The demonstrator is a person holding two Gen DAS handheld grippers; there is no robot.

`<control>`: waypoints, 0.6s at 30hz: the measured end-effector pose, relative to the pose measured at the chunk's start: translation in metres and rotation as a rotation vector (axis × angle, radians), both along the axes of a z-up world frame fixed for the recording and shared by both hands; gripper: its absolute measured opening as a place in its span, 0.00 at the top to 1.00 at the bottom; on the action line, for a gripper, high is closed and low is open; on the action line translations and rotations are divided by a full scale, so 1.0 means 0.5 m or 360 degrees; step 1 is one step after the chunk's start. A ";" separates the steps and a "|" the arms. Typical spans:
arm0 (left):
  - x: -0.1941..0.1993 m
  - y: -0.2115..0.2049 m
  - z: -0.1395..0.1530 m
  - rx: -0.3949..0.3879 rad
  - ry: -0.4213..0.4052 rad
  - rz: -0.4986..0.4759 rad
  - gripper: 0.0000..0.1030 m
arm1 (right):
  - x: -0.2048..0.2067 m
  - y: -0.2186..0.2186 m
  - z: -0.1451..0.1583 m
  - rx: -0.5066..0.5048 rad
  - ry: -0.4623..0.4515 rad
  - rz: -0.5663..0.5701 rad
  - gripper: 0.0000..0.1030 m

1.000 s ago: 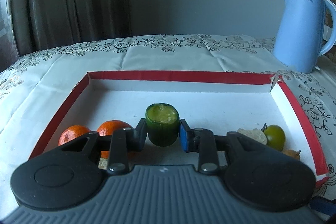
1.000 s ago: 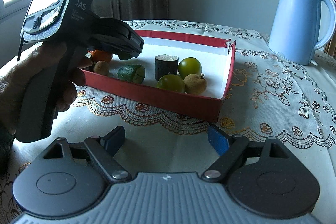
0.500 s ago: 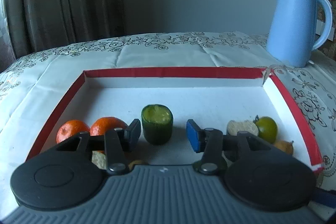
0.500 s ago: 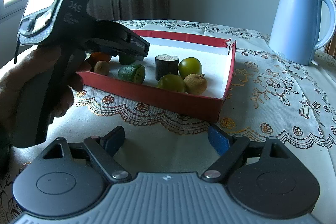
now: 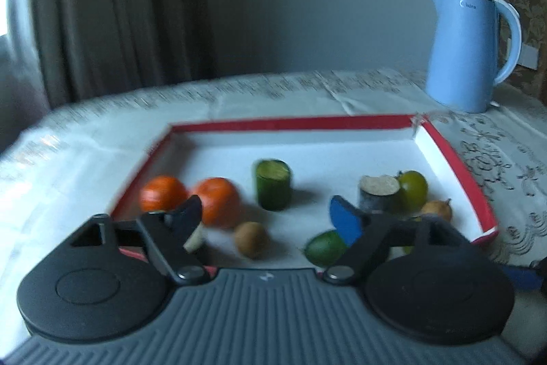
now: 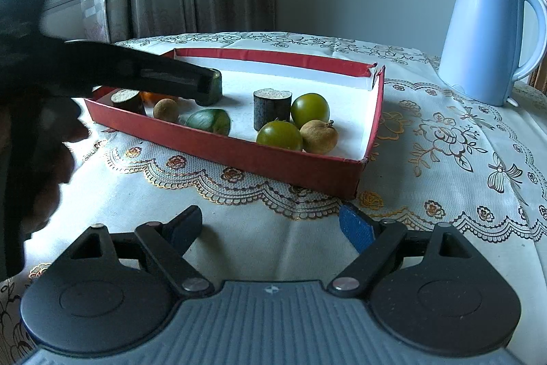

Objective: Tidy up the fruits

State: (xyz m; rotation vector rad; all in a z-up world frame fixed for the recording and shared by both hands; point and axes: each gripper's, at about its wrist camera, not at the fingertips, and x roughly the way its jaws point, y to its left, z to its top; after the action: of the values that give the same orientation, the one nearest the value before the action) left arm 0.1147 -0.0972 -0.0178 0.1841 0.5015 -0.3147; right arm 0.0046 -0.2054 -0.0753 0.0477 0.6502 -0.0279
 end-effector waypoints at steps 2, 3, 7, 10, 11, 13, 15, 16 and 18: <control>-0.021 0.014 0.008 0.0006 -0.0028 0.0002 0.18 | 0.000 0.000 0.000 0.0000 0.0001 0.0000 0.15; -0.028 0.021 0.010 -0.0007 -0.0020 0.0010 0.17 | 0.000 0.001 0.000 0.0000 0.0001 0.0000 0.15; -0.053 0.059 0.012 -0.0051 0.0041 0.0095 0.14 | 0.000 0.001 0.000 -0.0001 0.0001 0.0000 0.15; -0.078 0.088 0.011 -0.0070 0.0070 0.0174 0.12 | 0.000 0.001 0.001 -0.0002 0.0003 0.0000 0.15; -0.085 0.097 0.012 -0.0072 0.0069 0.0187 0.10 | -0.001 0.001 0.001 -0.0006 0.0003 -0.0003 0.13; -0.101 0.112 0.014 -0.0077 0.0069 0.0229 0.08 | -0.001 0.004 0.002 -0.0036 0.0013 -0.0057 0.09; -0.119 0.123 0.019 -0.0095 0.0060 0.0261 0.01 | -0.006 0.007 0.006 -0.0059 -0.0004 -0.0141 0.09; -0.129 0.128 0.022 -0.0102 0.0053 0.0267 0.01 | -0.011 0.006 0.010 -0.0047 -0.0024 -0.0178 0.09; -0.149 0.127 0.027 -0.0066 0.0006 0.0268 0.00 | -0.024 0.013 0.020 -0.0056 -0.0086 -0.0221 0.09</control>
State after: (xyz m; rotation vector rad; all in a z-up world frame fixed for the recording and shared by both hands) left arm 0.0403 -0.0336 -0.0042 0.0999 0.5104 -0.1609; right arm -0.0074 -0.1990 -0.0653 0.0595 0.5913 -0.1713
